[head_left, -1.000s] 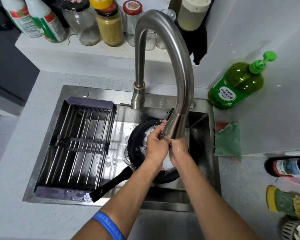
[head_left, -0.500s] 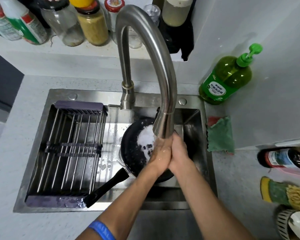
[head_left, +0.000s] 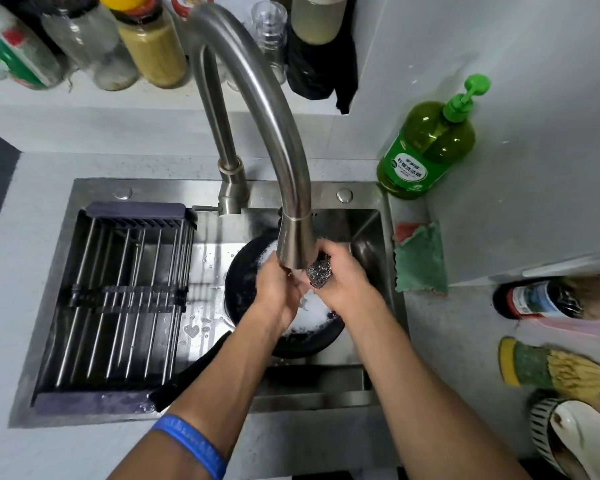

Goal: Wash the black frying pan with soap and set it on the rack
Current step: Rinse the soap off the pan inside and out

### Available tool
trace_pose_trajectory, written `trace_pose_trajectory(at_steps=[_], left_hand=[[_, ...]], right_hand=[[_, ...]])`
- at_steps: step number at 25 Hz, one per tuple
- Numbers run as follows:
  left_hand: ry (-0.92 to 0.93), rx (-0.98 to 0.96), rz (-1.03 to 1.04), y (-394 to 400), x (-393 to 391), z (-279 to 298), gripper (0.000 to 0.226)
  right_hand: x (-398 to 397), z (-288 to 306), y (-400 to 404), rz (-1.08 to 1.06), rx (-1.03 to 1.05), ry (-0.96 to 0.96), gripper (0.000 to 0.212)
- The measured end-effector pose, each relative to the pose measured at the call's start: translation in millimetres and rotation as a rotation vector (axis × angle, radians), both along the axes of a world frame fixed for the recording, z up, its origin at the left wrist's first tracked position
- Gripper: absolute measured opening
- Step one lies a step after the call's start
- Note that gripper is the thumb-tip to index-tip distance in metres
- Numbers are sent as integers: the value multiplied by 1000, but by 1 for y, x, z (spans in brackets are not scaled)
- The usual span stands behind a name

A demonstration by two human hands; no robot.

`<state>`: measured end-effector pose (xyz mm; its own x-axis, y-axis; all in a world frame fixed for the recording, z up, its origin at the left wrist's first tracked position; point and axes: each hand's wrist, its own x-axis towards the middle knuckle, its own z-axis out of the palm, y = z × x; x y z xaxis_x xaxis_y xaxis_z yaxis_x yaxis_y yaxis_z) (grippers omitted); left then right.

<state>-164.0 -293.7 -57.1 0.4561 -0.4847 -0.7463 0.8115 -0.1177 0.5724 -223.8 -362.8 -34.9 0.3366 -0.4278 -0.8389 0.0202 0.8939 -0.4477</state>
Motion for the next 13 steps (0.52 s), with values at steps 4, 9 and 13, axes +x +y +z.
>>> trace_pose_trajectory(at_steps=[4, 9, 13], left_hand=[[88, -33, -50, 3, -6, -19, 30], [84, 88, -129, 4, -10, -34, 33], [57, 92, -161, 3, -6, -42, 34]], right_hand=[[-24, -19, -8, 187, 53, 26, 26], [-42, -16, -55, 363, -197, 150, 30], [-69, -20, -148, 144, -411, 421, 23]])
